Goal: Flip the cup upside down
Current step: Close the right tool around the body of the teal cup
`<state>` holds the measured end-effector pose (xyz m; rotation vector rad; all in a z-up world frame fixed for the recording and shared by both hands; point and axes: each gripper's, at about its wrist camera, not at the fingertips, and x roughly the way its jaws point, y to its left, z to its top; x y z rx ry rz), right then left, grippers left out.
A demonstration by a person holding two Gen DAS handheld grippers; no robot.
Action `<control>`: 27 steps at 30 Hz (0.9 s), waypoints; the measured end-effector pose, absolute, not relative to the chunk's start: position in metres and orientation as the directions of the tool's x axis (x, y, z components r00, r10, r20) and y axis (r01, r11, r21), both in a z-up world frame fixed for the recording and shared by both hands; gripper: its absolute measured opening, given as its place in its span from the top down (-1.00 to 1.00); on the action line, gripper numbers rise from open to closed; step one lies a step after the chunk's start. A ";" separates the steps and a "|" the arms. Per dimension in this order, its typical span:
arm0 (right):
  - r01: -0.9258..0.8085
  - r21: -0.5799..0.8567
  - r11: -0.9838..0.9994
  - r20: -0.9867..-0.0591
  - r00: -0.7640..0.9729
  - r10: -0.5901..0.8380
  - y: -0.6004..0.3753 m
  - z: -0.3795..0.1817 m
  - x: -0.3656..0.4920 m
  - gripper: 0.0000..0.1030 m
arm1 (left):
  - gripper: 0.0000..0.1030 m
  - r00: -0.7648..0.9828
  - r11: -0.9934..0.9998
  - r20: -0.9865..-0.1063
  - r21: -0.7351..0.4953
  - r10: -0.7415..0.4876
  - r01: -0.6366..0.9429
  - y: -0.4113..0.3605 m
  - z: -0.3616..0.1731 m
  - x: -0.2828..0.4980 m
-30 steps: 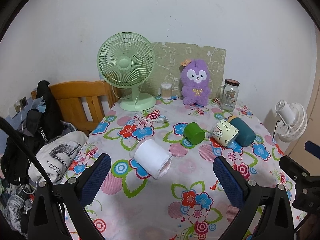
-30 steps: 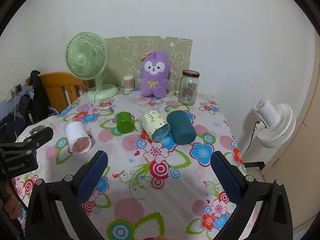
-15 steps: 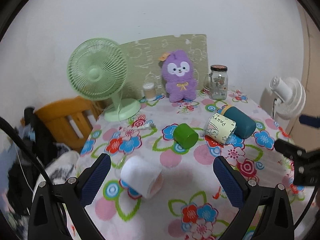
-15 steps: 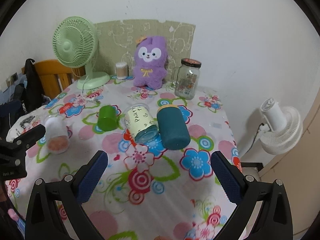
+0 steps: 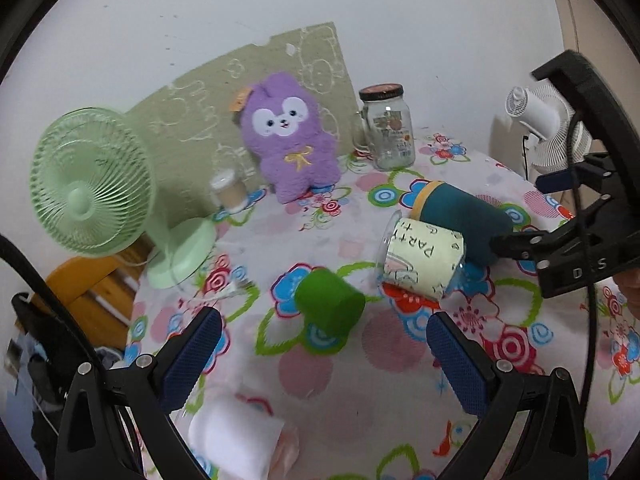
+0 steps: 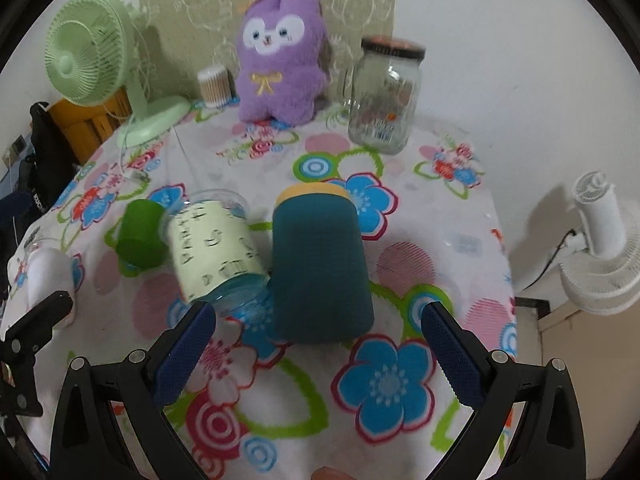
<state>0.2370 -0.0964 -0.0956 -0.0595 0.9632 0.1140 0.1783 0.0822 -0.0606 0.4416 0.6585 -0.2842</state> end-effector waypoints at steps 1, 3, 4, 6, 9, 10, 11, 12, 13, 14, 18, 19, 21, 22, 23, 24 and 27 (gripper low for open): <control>-0.125 0.004 0.992 -0.827 0.557 0.073 -0.099 -0.098 0.243 -1.00 | -1.00 0.751 0.863 -0.649 0.307 -0.119 0.402 0.078 -0.063 0.184; -0.122 0.021 0.992 -0.837 0.540 0.084 -0.103 -0.102 0.254 -1.00 | -1.00 0.748 0.846 -0.653 0.326 -0.121 0.422 0.071 -0.066 0.191; -0.118 0.038 0.992 -0.843 0.530 0.095 -0.107 -0.104 0.260 -1.00 | -1.00 0.748 0.835 -0.653 0.341 -0.120 0.431 0.068 -0.067 0.194; -0.117 0.062 0.991 -0.852 0.512 0.113 -0.113 -0.107 0.272 -1.00 | -1.00 0.746 0.817 -0.655 0.362 -0.120 0.449 0.060 -0.070 0.201; -0.100 0.084 0.991 -0.865 0.486 0.123 -0.119 -0.113 0.286 -1.00 | -1.00 0.736 0.798 -0.665 0.370 -0.129 0.475 0.052 -0.075 0.208; -0.100 0.099 0.990 -0.872 0.470 0.135 -0.122 -0.116 0.292 -1.00 | -1.00 0.734 0.793 -0.666 0.375 -0.129 0.480 0.050 -0.077 0.210; -0.100 0.106 0.989 -0.876 0.462 0.140 -0.122 -0.118 0.296 -1.00 | -1.00 0.733 0.784 -0.668 0.385 -0.128 0.488 0.046 -0.079 0.211; -0.106 0.121 0.987 -0.881 0.447 0.156 -0.123 -0.121 0.299 -1.00 | -1.00 0.732 0.777 -0.670 0.391 -0.127 0.493 0.043 -0.081 0.212; -0.113 0.135 0.984 -0.885 0.433 0.171 -0.123 -0.123 0.302 -1.00 | -1.00 0.730 0.771 -0.671 0.397 -0.127 0.498 0.041 -0.083 0.212; -0.121 0.141 0.983 -0.888 0.423 0.180 -0.122 -0.125 0.304 -1.00 | -1.00 0.730 0.765 -0.672 0.403 -0.125 0.502 0.038 -0.085 0.212; -0.156 0.151 0.976 -0.903 0.380 0.200 -0.114 -0.133 0.312 -0.98 | -1.00 0.723 0.748 -0.679 0.413 -0.127 0.519 0.031 -0.090 0.212; -0.163 0.158 0.974 -0.907 0.365 0.208 -0.112 -0.136 0.315 -0.96 | -1.00 0.722 0.746 -0.680 0.414 -0.127 0.521 0.031 -0.091 0.212; -0.173 0.178 0.969 -0.915 0.332 0.228 -0.109 -0.143 0.320 -0.75 | -1.00 0.720 0.744 -0.684 0.419 -0.120 0.521 0.029 -0.092 0.213; -0.178 0.186 0.966 -0.919 0.317 0.235 -0.107 -0.146 0.322 -0.68 | -1.00 0.720 0.744 -0.684 0.419 -0.118 0.520 0.030 -0.092 0.214; -0.186 0.168 0.968 -0.918 0.328 0.222 -0.105 -0.145 0.323 -0.60 | -1.00 0.720 0.747 -0.684 0.418 -0.115 0.517 0.030 -0.092 0.214; -0.198 0.161 0.967 -0.917 0.331 0.221 -0.103 -0.144 0.324 -0.44 | -1.00 0.720 0.749 -0.684 0.417 -0.114 0.515 0.030 -0.091 0.214; -0.190 0.194 0.962 -0.913 0.323 0.248 -0.105 -0.143 0.324 -0.34 | -1.00 0.722 0.755 -0.683 0.416 -0.108 0.507 0.034 -0.089 0.213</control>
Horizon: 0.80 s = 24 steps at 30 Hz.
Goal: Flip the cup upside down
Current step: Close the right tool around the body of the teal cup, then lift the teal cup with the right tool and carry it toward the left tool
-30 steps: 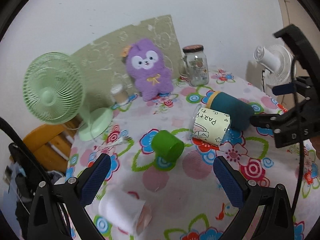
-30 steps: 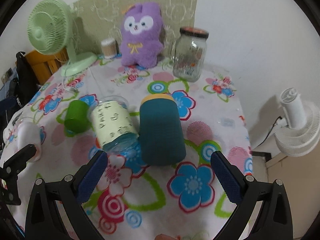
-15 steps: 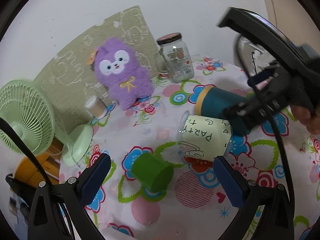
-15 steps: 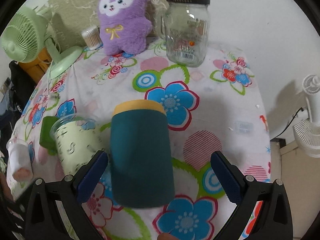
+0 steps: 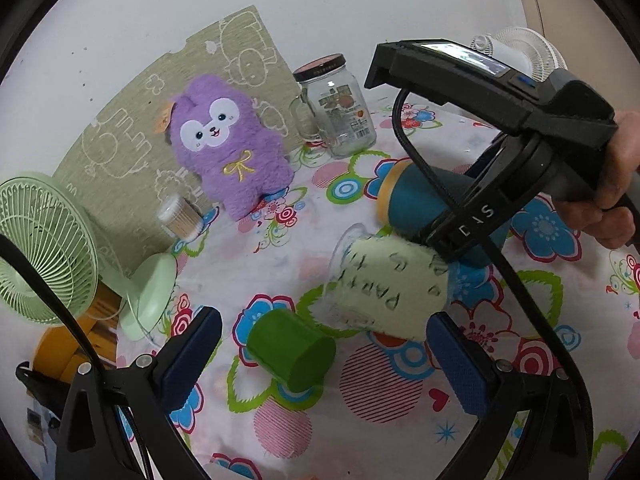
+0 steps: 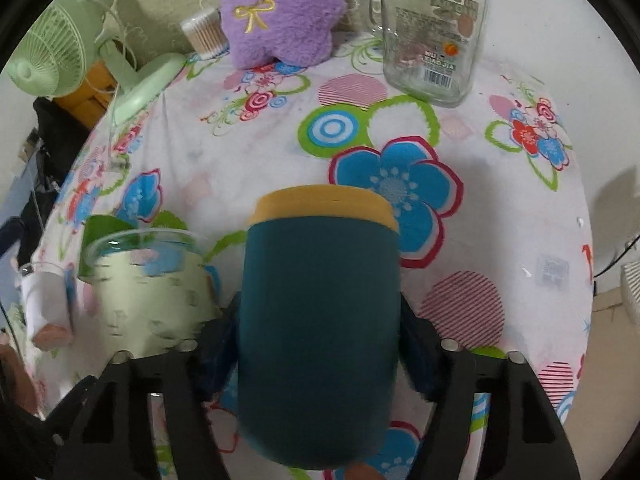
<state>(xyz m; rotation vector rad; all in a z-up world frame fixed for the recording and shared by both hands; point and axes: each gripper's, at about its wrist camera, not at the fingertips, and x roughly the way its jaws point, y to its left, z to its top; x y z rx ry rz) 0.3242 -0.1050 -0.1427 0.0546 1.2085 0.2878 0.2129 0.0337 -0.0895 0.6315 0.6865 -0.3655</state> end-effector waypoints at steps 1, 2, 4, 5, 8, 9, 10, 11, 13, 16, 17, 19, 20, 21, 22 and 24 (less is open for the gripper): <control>-0.191 0.194 0.962 -0.912 0.326 0.249 -0.105 -0.142 0.323 -0.34 | -1.00 0.725 0.757 -0.681 0.419 -0.103 0.502 0.035 -0.089 0.212; -0.191 0.189 0.963 -0.912 0.330 0.244 -0.105 -0.142 0.321 -0.34 | -1.00 0.726 0.757 -0.680 0.422 -0.101 0.500 0.036 -0.088 0.211; -0.182 0.180 0.967 -0.909 0.344 0.234 -0.106 -0.138 0.317 -0.34 | -1.00 0.730 0.758 -0.677 0.425 -0.097 0.495 0.038 -0.087 0.209; -0.179 0.176 0.968 -0.905 0.358 0.230 -0.107 -0.134 0.313 -0.34 | -1.00 0.733 0.759 -0.674 0.427 -0.096 0.492 0.039 -0.085 0.207; -0.179 0.158 0.971 -0.889 0.402 0.219 -0.106 -0.118 0.297 -0.34 | -1.00 0.740 0.764 -0.666 0.426 -0.099 0.485 0.043 -0.079 0.203; -0.182 0.142 0.973 -0.883 0.421 0.208 -0.105 -0.111 0.290 -0.34 | -1.00 0.741 0.765 -0.664 0.424 -0.102 0.485 0.044 -0.077 0.201; -0.186 0.122 0.975 -0.876 0.441 0.193 -0.103 -0.103 0.281 -0.34 | -1.00 0.742 0.766 -0.663 0.422 -0.104 0.485 0.045 -0.075 0.199; -0.192 0.103 0.976 -0.870 0.459 0.182 -0.101 -0.096 0.273 -0.34 | -1.00 0.743 0.768 -0.661 0.420 -0.107 0.484 0.047 -0.072 0.195; -0.212 0.080 0.974 -0.858 0.483 0.176 -0.094 -0.083 0.253 -0.34 | -1.00 0.748 0.769 -0.654 0.417 -0.116 0.484 0.050 -0.066 0.186; -0.250 0.072 0.966 -0.849 0.492 0.191 -0.083 -0.069 0.224 -0.34 | -1.00 0.751 0.773 -0.649 0.412 -0.123 0.482 0.056 -0.060 0.173; -0.260 0.070 0.963 -0.849 0.492 0.195 -0.080 -0.067 0.216 -0.34 | -1.00 0.753 0.776 -0.646 0.408 -0.127 0.481 0.059 -0.057 0.167; -0.296 0.069 0.953 -0.851 0.481 0.211 -0.068 -0.064 0.197 -0.34 | -1.00 0.754 0.781 -0.642 0.398 -0.136 0.481 0.065 -0.054 0.157; -0.308 0.069 0.949 -0.853 0.475 0.217 -0.064 -0.063 0.189 -0.34 | -1.00 0.753 0.783 -0.643 0.393 -0.141 0.482 0.068 -0.053 0.151; -0.321 0.070 0.945 -0.855 0.468 0.222 -0.058 -0.064 0.182 -0.34 | -1.00 0.750 0.784 -0.645 0.388 -0.145 0.484 0.071 -0.053 0.144; -0.333 0.071 0.940 -0.858 0.460 0.228 -0.052 -0.065 0.173 -0.34 | -1.00 0.750 0.784 -0.646 0.387 -0.146 0.486 0.074 -0.052 0.136; -0.358 0.077 0.931 -0.862 0.445 0.242 -0.041 -0.067 0.157 -0.34 | -1.00 0.751 0.781 -0.645 0.393 -0.142 0.485 0.078 -0.053 0.124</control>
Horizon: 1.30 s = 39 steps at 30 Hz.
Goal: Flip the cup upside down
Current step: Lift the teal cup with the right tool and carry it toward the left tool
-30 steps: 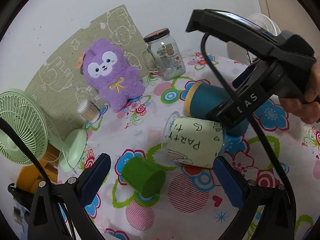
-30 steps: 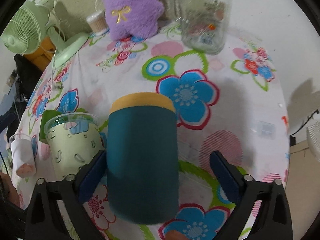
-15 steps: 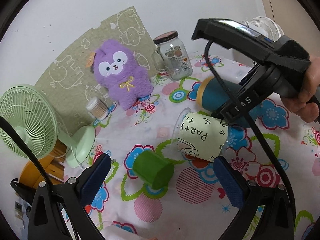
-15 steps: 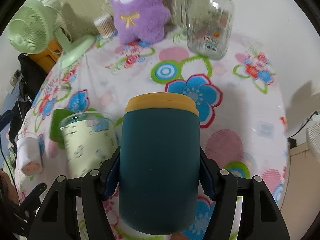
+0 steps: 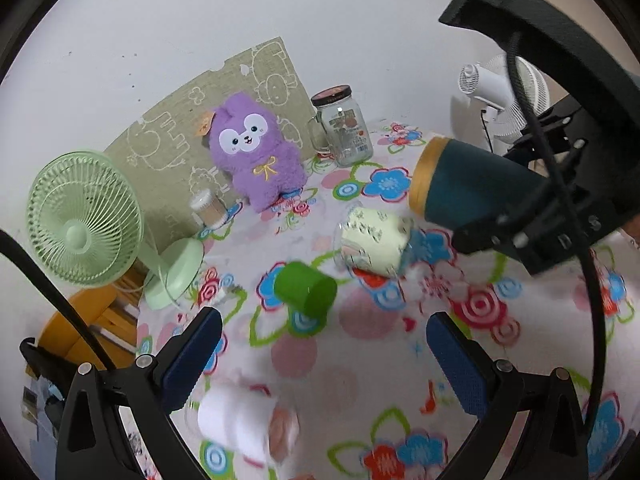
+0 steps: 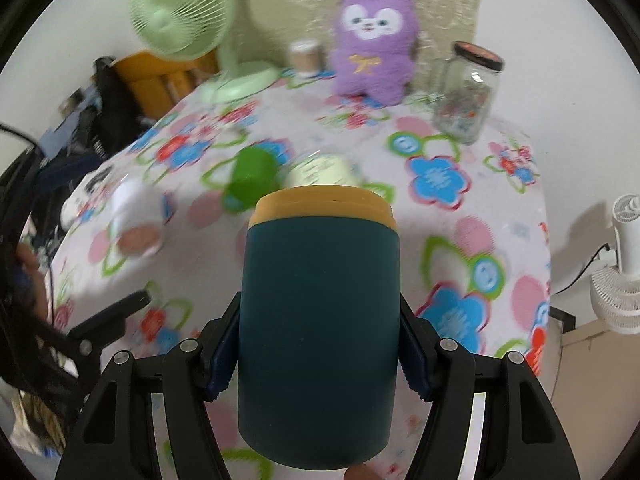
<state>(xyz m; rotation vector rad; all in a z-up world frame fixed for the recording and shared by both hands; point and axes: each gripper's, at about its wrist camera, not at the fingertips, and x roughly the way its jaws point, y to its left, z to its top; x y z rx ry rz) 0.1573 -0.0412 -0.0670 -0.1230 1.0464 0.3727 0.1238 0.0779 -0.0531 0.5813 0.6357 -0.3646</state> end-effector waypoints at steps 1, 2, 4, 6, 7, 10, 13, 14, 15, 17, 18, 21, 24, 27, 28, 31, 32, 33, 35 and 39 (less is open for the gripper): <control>-0.371 0.081 0.925 -0.865 0.435 0.250 -0.036 -0.069 0.150 -0.34 | -1.00 0.752 0.780 -0.645 0.397 -0.139 0.484 0.081 -0.054 0.116; -0.381 0.086 0.920 -0.868 0.425 0.257 -0.030 -0.071 0.144 -0.34 | -1.00 0.752 0.781 -0.644 0.395 -0.139 0.483 0.083 -0.054 0.109; -0.391 0.094 0.915 -0.875 0.407 0.264 -0.020 -0.077 0.132 -0.34 | -1.00 0.743 0.789 -0.654 0.377 -0.143 0.484 0.088 -0.057 0.099; -0.404 0.102 0.909 -0.882 0.386 0.270 -0.011 -0.083 0.120 -0.34 | -1.00 0.713 0.796 -0.685 0.343 -0.151 0.499 0.094 -0.063 0.087; -0.410 0.107 0.906 -0.886 0.375 0.274 -0.006 -0.086 0.115 -0.34 | -1.00 0.705 0.797 -0.693 0.336 -0.152 0.502 0.095 -0.067 0.080; -0.425 0.117 0.897 -0.899 0.338 0.278 0.007 -0.095 0.100 -0.34 | -1.00 0.696 0.798 -0.704 0.337 -0.139 0.500 0.104 -0.075 0.060; -0.435 0.108 0.894 -0.907 0.326 0.268 0.016 -0.098 0.089 -0.34 | -1.00 0.685 0.802 -0.717 0.329 -0.132 0.499 0.114 -0.082 0.047; -0.438 0.103 0.893 -0.909 0.323 0.263 0.019 -0.099 0.086 -0.34 | -1.00 0.684 0.803 -0.718 0.331 -0.126 0.496 0.117 -0.084 0.043; -0.439 0.102 0.893 -0.911 0.319 0.261 0.021 -0.100 0.084 -0.34 | -1.00 0.685 0.804 -0.718 0.336 -0.119 0.492 0.120 -0.087 0.039; -0.442 0.106 0.891 -0.916 0.305 0.260 0.025 -0.103 0.080 -0.34 | -1.00 0.687 0.806 -0.718 0.340 -0.110 0.485 0.125 -0.090 0.032; -0.444 0.104 0.890 -0.919 0.298 0.257 0.027 -0.105 0.078 -0.34 | -1.00 0.687 0.808 -0.718 0.339 -0.108 0.482 0.128 -0.091 0.030; -0.446 0.099 0.890 -0.929 0.280 0.244 0.032 -0.111 0.075 -0.34 | -1.00 0.685 0.815 -0.721 0.330 -0.108 0.477 0.134 -0.093 0.024; -0.448 0.120 0.886 -0.938 0.242 0.250 0.037 -0.120 0.073 -0.34 | -1.00 0.677 0.818 -0.727 0.321 -0.111 0.478 0.136 -0.097 0.020; -0.452 0.137 0.881 -0.943 0.212 0.256 0.043 -0.129 0.072 -0.34 | -1.00 0.672 0.817 -0.733 0.321 -0.107 0.479 0.137 -0.102 0.016; -0.452 0.139 0.881 -0.945 0.205 0.254 0.044 -0.132 0.072 -0.34 | -1.00 0.669 0.817 -0.736 0.318 -0.106 0.480 0.138 -0.105 0.015; -0.448 0.158 0.880 -0.948 0.182 0.263 0.046 -0.138 0.071 -0.34 | -1.00 0.659 0.820 -0.745 0.309 -0.105 0.481 0.140 -0.110 0.012; -0.446 0.165 0.880 -0.948 0.175 0.266 0.046 -0.140 0.071 -0.34 | -1.00 0.654 0.823 -0.749 0.304 -0.105 0.480 0.141 -0.112 0.012; -0.444 0.172 0.879 -0.948 0.168 0.270 0.046 -0.141 0.072 -0.34 | -1.00 0.651 0.825 -0.752 0.300 -0.104 0.479 0.142 -0.112 0.012; -0.438 0.181 0.880 -0.949 0.157 0.273 0.045 -0.144 0.073 -0.34 | -1.00 0.648 0.832 -0.755 0.293 -0.101 0.472 0.145 -0.114 0.011; -0.424 0.167 0.890 -0.950 0.172 0.260 0.043 -0.144 0.075 -0.34 | -1.00 0.643 0.846 -0.759 0.276 -0.099 0.457 0.150 -0.113 0.013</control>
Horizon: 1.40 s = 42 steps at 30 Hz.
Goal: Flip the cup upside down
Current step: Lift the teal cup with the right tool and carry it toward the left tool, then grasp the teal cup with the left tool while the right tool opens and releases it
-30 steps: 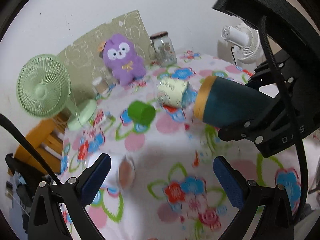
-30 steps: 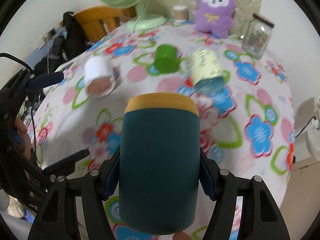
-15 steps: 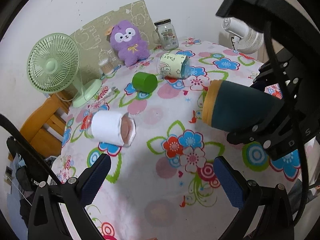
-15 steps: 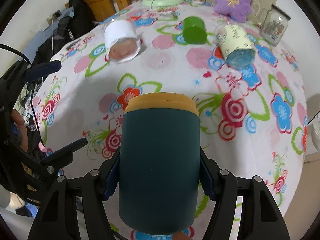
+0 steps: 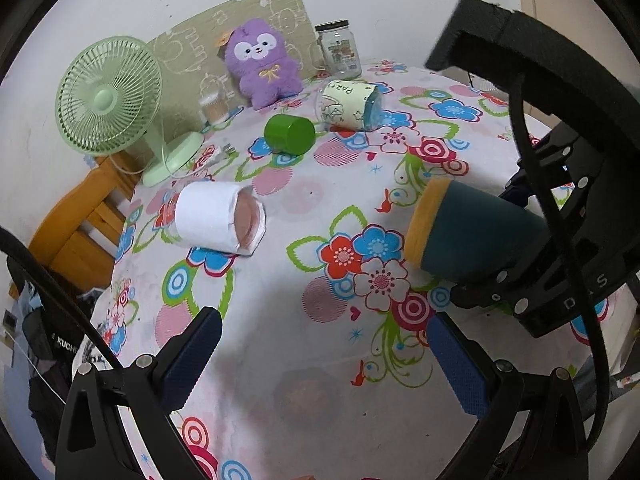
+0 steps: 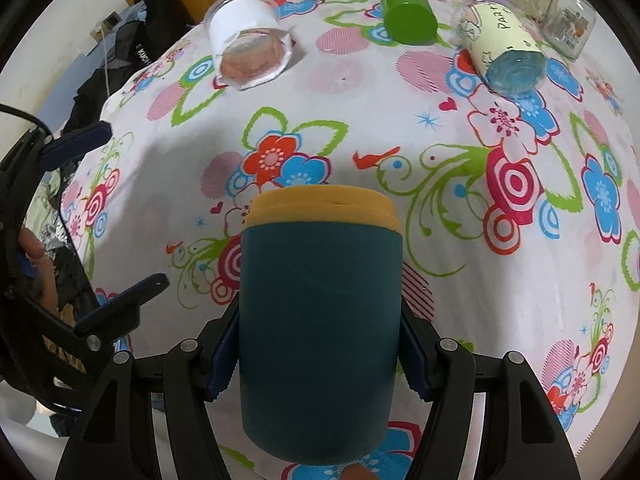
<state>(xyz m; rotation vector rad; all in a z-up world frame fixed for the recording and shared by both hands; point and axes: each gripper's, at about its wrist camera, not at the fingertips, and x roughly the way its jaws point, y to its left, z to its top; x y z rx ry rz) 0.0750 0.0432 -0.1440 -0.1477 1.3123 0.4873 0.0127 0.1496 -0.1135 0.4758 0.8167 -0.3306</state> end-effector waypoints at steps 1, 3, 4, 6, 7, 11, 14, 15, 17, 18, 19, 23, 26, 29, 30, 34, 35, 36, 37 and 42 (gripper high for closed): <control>-0.417 0.160 0.895 -0.951 0.177 0.253 0.042 -0.144 0.075 -0.34 | -1.00 0.641 0.848 -0.761 0.272 -0.099 0.454 0.150 -0.114 0.013; -0.399 0.146 0.905 -0.953 0.190 0.237 0.040 -0.143 0.077 -0.34 | -1.00 0.638 0.854 -0.764 0.266 -0.096 0.447 0.152 -0.114 0.014; -0.385 0.134 0.913 -0.954 0.199 0.224 0.038 -0.143 0.077 -0.34 | -1.00 0.638 0.855 -0.764 0.265 -0.095 0.445 0.153 -0.114 0.014; -0.350 0.128 0.928 -0.954 0.214 0.212 0.034 -0.141 0.077 -0.34 | -1.00 0.638 0.858 -0.764 0.263 -0.093 0.440 0.154 -0.114 0.014; -0.326 0.141 0.935 -0.951 0.217 0.219 0.031 -0.140 0.077 -0.34 | -1.00 0.638 0.859 -0.764 0.262 -0.093 0.439 0.155 -0.114 0.014; -0.271 0.140 0.952 -0.947 0.243 0.208 0.022 -0.137 0.076 -0.34 | -1.00 0.638 0.860 -0.764 0.260 -0.094 0.439 0.155 -0.114 0.014; -0.249 0.130 0.960 -0.947 0.257 0.195 0.023 -0.136 0.076 -0.35 | -1.00 0.636 0.861 -0.766 0.255 -0.098 0.440 0.156 -0.114 0.015; -0.240 0.130 0.962 -0.946 0.262 0.193 0.025 -0.137 0.075 -0.35 | -1.00 0.635 0.862 -0.767 0.253 -0.098 0.440 0.156 -0.114 0.015; -0.237 0.126 0.963 -0.948 0.256 0.187 0.025 -0.139 0.075 -0.36 | -1.00 0.634 0.861 -0.767 0.254 -0.098 0.441 0.156 -0.114 0.016; -0.239 0.127 0.963 -0.950 0.250 0.188 0.026 -0.141 0.076 -0.37 | -1.00 0.633 0.861 -0.768 0.253 -0.099 0.441 0.156 -0.114 0.016; -0.237 0.128 0.963 -0.951 0.245 0.187 0.027 -0.142 0.076 -0.37 | -1.00 0.633 0.861 -0.768 0.253 -0.099 0.441 0.156 -0.114 0.017; -0.240 0.137 0.961 -0.941 0.271 0.201 0.028 -0.135 0.076 -0.64 | -1.00 0.633 0.860 -0.768 0.256 -0.096 0.441 0.155 -0.116 0.017; -0.243 0.140 0.960 -0.932 0.293 0.211 0.028 -0.126 0.076 -0.66 | -1.00 0.631 0.863 -0.769 0.248 -0.100 0.439 0.156 -0.115 0.018; -0.241 0.162 0.957 -0.926 0.299 0.231 0.023 -0.117 0.075 -0.66 | -1.00 0.625 0.872 -0.773 0.228 -0.108 0.434 0.158 -0.112 0.020; -0.241 0.167 0.956 -0.924 0.301 0.237 0.020 -0.114 0.074 -0.66 | -1.00 0.623 0.874 -0.775 0.222 -0.111 0.432 0.159 -0.112 0.021; -0.237 0.202 0.950 -0.911 0.311 0.271 0.005 -0.104 0.072 -0.66 | -1.00 0.609 0.888 -0.782 0.178 -0.134 0.424 0.159 -0.105 0.021; -0.235 0.217 0.947 -0.904 0.319 0.286 -0.002 -0.101 0.071 -0.66 | -1.00 0.606 0.890 -0.783 0.169 -0.140 0.424 0.158 -0.103 0.020; -0.231 0.227 0.946 -0.896 0.330 0.296 -0.008 -0.099 0.070 -0.66 | -1.00 0.599 0.893 -0.786 0.152 -0.151 0.424 0.157 -0.101 0.020; -0.222 0.229 0.948 -0.889 0.350 0.297 -0.019 -0.096 0.070 -0.66 | -1.00 0.595 0.897 -0.788 0.137 -0.159 0.421 0.156 -0.100 0.019; -0.179 0.249 0.952 -0.866 0.399 0.301 -0.059 -0.089 0.066 -0.66 | -1.00 0.583 0.914 -0.786 0.059 -0.206 0.402 0.144 -0.091 0.019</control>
